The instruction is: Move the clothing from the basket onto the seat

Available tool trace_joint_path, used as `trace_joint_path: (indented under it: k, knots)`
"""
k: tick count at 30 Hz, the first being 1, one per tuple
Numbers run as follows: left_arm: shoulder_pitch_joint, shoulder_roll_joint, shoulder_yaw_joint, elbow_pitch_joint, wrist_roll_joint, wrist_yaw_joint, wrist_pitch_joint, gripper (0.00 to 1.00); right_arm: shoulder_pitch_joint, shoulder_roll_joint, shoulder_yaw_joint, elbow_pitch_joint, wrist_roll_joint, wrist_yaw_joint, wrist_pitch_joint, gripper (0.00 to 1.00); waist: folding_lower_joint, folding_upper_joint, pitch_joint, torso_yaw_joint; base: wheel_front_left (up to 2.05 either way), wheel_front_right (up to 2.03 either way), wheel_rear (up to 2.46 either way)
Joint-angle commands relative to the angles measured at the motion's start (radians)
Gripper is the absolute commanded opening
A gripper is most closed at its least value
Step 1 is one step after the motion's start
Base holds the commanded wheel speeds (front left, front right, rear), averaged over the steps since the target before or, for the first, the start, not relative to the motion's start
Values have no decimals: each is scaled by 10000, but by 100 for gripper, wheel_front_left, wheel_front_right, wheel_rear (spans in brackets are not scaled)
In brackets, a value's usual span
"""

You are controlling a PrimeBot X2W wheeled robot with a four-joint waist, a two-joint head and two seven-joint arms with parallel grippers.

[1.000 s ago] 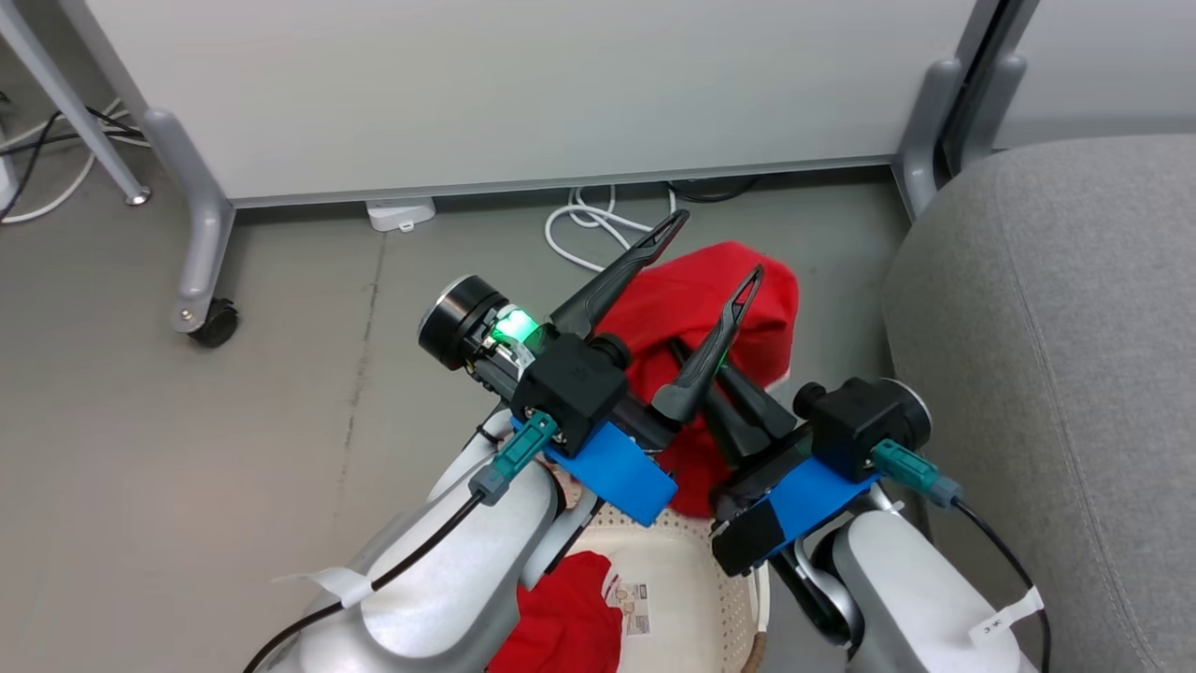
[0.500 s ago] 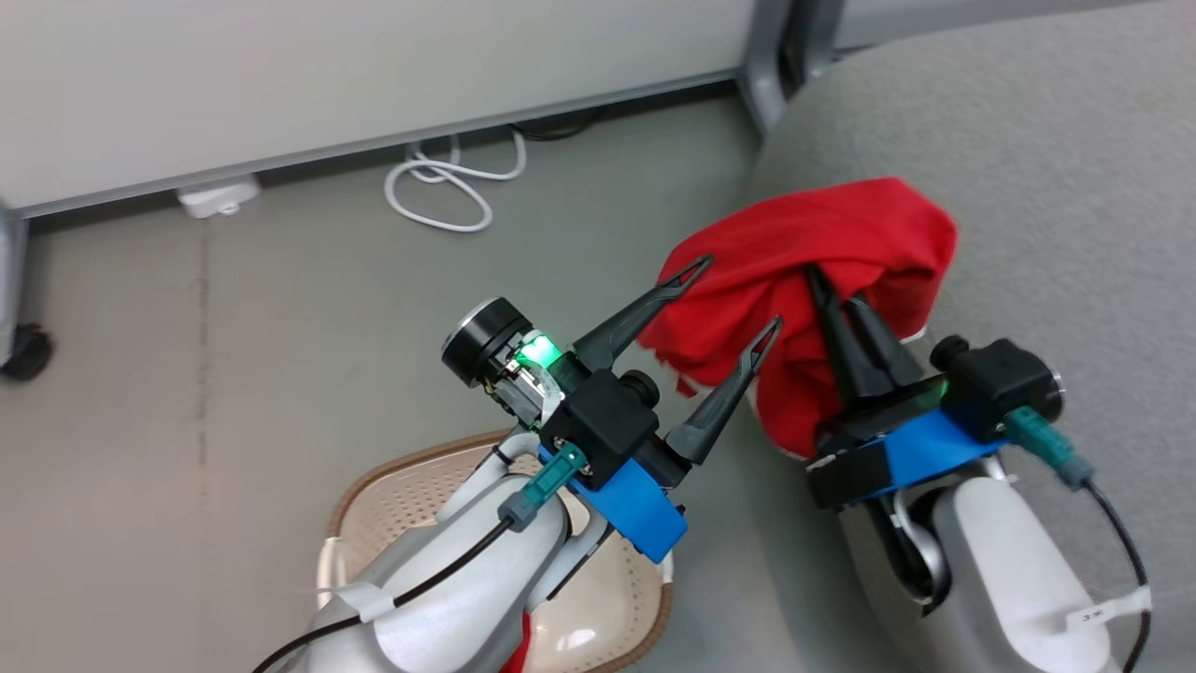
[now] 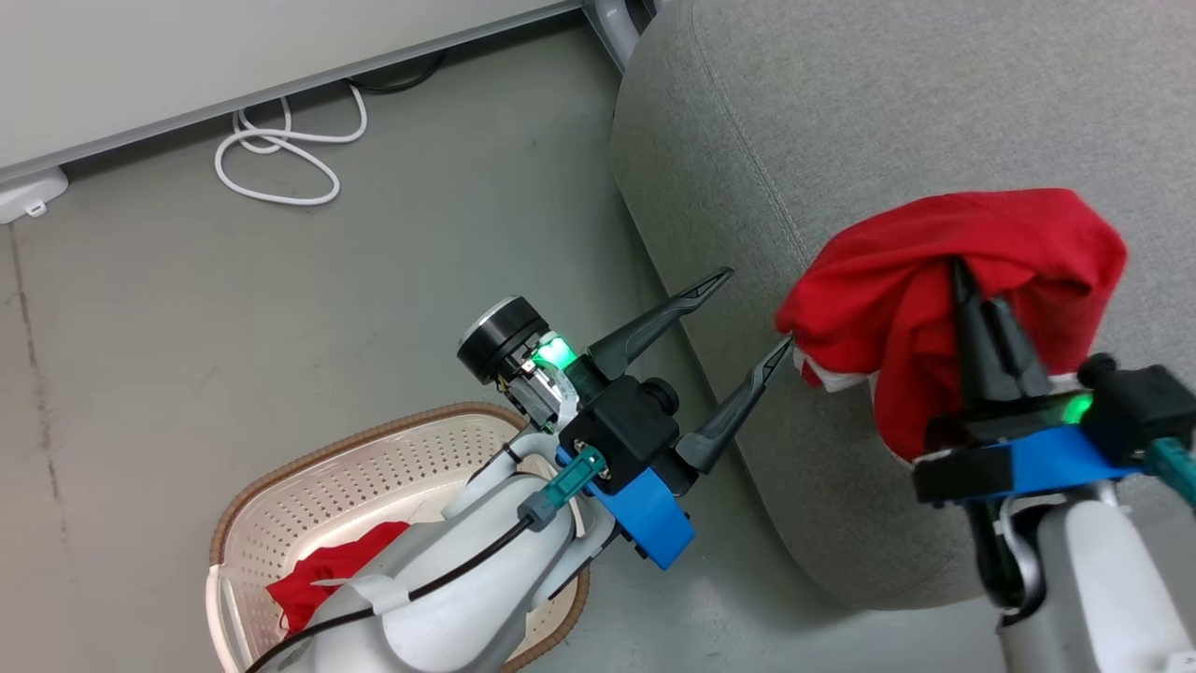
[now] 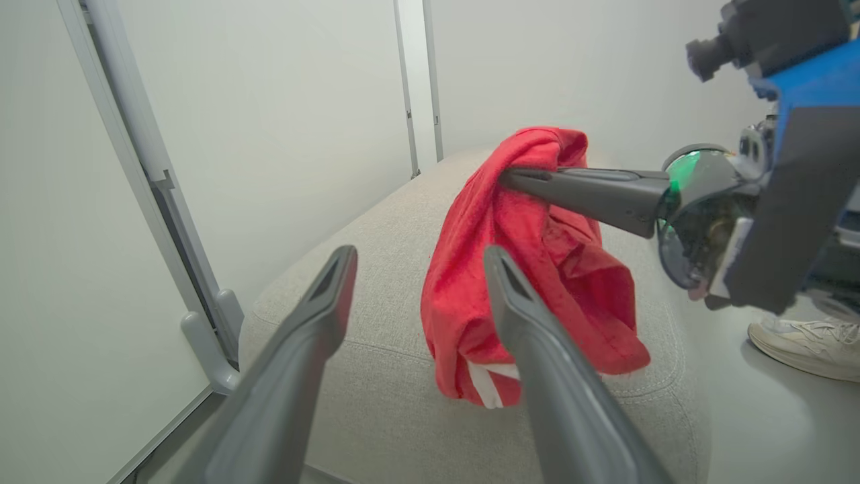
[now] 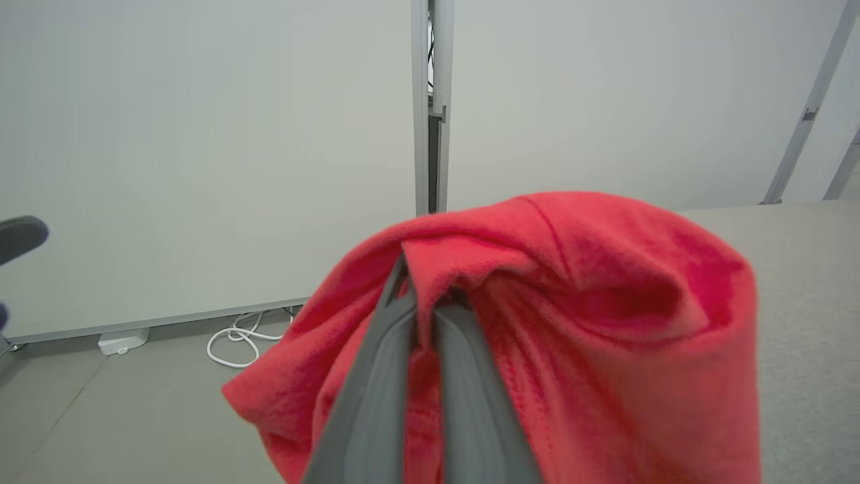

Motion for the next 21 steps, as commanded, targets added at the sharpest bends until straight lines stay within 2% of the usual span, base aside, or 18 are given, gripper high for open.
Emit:
trace_joint_path:
  k: [1,4,8,15,21]
  knots:
    - [-163,42,19,30,8,9,-4,100,-93,2,-301,-258,-27,3,-41,0,-1,0,82,-12,0,0,0]
    - [-326,107,93,-41,6,68,28,100,-504,7,-791,-591,-11,5,-41,0,-1,0,324,39,0,0,0]
    - [-652,218,156,-222,116,112,140,100,-1592,-418,-1537,-809,-15,3,-40,0,-1,0,947,156,0,0,0]
    - [-1391,299,149,-506,341,65,372,100,-4132,-1821,-2943,-370,-108,5,-38,0,-1,0,2495,720,0,0,0]
    - [-2081,330,131,-748,565,15,489,100,-5999,-2884,-3661,993,1,5,-40,0,-1,0,3773,1163,0,0,0]
